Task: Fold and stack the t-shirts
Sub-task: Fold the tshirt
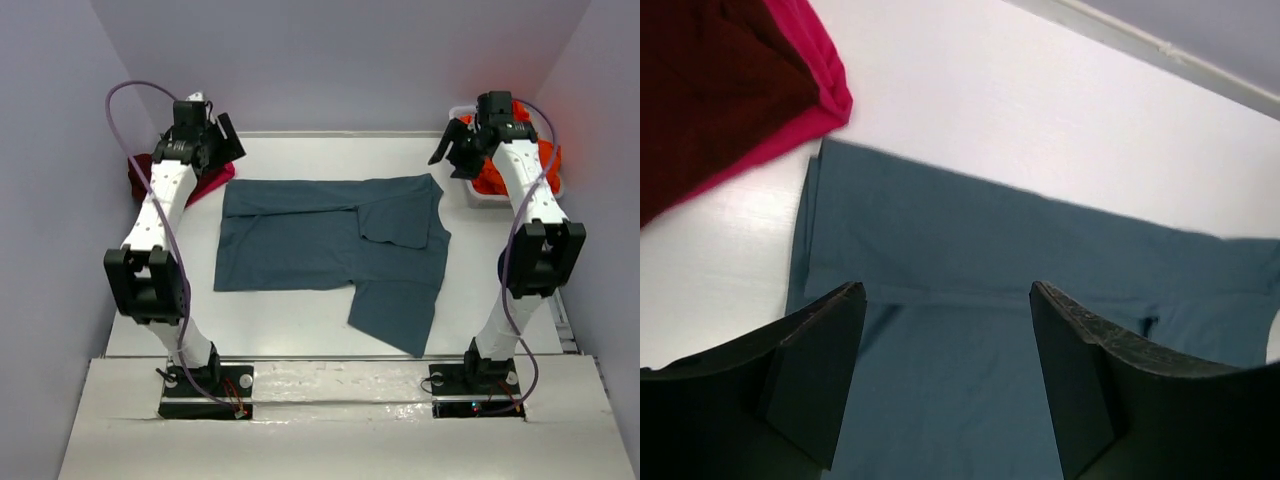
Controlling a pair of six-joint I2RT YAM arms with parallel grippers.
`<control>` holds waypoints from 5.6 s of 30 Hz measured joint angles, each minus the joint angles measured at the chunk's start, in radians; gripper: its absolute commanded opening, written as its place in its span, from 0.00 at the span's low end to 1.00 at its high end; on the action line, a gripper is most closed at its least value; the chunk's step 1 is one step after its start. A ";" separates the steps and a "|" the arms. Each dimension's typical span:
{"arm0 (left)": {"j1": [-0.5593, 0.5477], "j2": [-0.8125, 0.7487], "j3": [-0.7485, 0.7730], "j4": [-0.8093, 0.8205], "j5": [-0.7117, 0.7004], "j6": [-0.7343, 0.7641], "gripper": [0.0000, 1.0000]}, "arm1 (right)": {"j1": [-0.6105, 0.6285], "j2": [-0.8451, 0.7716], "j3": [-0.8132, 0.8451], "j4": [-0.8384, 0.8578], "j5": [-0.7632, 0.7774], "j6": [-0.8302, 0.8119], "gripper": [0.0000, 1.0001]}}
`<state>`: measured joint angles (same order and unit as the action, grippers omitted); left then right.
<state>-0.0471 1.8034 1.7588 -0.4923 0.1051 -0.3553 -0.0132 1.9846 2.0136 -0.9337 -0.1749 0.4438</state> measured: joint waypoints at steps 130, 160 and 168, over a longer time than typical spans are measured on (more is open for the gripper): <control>0.176 -0.416 -0.876 -0.126 -0.014 -0.113 0.77 | 0.041 -0.800 -1.621 0.279 -0.440 0.192 0.17; 0.319 -0.377 -1.007 -0.051 0.230 -0.114 0.72 | 0.041 -0.800 -1.602 0.254 -0.434 0.188 0.17; 0.337 -0.359 -1.007 -0.039 0.240 -0.119 0.56 | 0.041 -0.797 -1.601 0.254 -0.434 0.184 0.17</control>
<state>0.2897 1.4445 0.7517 -0.5308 0.3447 -0.4740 0.0277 1.1873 0.4129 -0.6796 -0.6090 0.6277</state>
